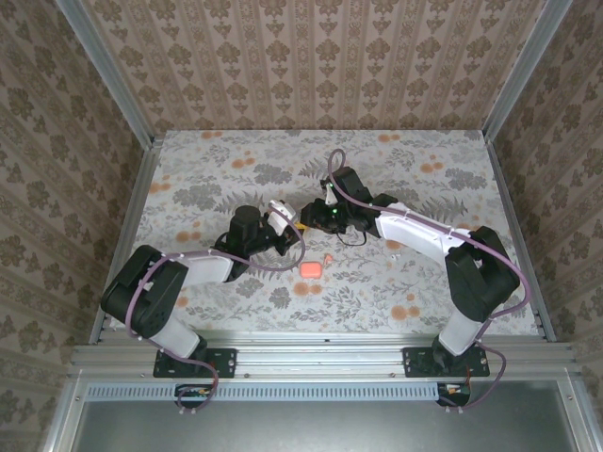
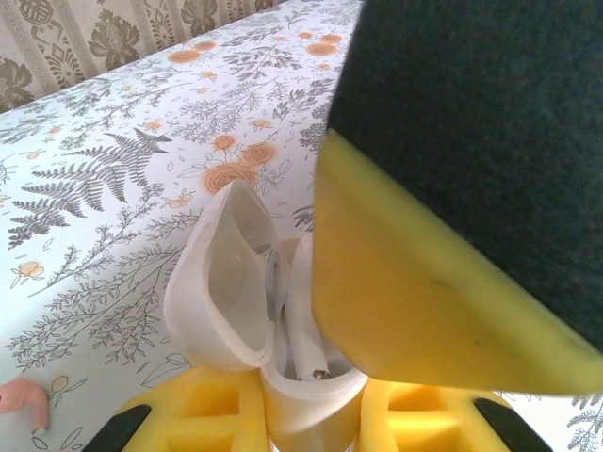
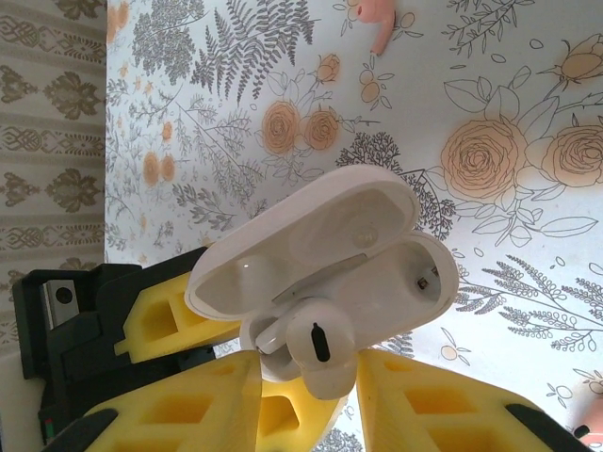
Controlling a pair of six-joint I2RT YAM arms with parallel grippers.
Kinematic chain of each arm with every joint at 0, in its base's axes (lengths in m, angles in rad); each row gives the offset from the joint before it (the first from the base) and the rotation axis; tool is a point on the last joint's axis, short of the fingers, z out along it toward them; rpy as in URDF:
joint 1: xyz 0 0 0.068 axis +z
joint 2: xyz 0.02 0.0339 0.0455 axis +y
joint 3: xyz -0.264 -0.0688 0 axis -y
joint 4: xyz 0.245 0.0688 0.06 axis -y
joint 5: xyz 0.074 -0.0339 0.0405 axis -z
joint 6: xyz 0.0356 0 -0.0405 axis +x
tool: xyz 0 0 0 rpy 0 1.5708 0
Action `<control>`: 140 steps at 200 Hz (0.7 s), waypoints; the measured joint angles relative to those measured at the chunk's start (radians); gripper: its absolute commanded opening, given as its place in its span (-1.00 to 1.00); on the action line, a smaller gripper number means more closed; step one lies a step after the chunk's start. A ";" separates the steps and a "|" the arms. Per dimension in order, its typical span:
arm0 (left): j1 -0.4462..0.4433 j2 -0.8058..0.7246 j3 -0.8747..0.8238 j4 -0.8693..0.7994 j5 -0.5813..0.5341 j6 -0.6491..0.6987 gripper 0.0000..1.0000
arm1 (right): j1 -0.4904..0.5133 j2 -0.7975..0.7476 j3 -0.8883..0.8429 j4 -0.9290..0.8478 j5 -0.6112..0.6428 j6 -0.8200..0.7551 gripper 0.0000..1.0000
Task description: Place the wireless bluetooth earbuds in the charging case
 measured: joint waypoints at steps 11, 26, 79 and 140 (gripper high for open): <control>0.000 -0.001 0.000 0.000 -0.002 0.000 -0.85 | 0.000 0.000 0.000 0.000 0.000 -0.002 -0.37; 0.000 -0.001 0.000 0.000 -0.003 0.000 -0.85 | 0.000 0.001 0.000 0.000 0.000 -0.007 -0.37; 0.000 -0.003 0.000 -0.001 -0.003 0.000 -0.85 | 0.001 0.001 0.001 -0.001 0.000 -0.035 -0.31; 0.000 -0.003 0.000 0.009 0.000 0.000 -0.85 | 0.001 -0.009 -0.001 0.005 0.000 -0.052 -0.30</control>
